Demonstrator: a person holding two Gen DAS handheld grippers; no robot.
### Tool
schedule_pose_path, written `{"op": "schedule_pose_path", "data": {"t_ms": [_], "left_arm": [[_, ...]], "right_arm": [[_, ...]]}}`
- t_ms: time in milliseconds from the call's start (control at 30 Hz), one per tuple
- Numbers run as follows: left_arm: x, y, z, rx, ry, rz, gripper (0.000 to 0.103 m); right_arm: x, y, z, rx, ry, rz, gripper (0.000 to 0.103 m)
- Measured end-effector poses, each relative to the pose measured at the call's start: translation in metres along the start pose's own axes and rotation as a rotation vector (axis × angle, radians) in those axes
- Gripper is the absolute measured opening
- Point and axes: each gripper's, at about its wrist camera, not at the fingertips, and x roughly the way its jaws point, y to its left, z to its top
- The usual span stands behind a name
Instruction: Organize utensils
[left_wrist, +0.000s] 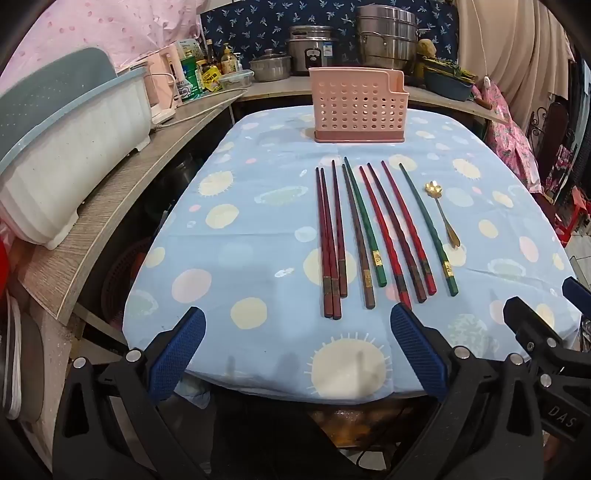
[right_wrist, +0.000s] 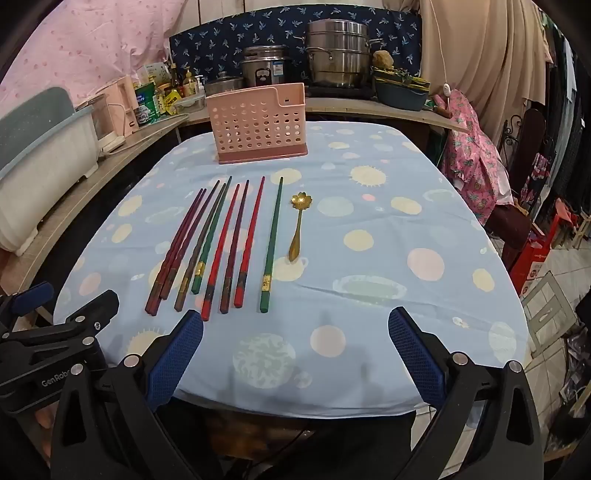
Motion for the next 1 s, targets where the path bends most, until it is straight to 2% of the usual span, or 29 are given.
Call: {"op": "schedule_pose_path", "data": {"t_ms": [1000], "left_arm": [[0.001, -0.003, -0.0034, 0.001, 0.005, 0.0, 0.096]], "right_arm": [[-0.0033, 0.0001, -0.0032, 0.001, -0.007, -0.003, 0.096]]}}
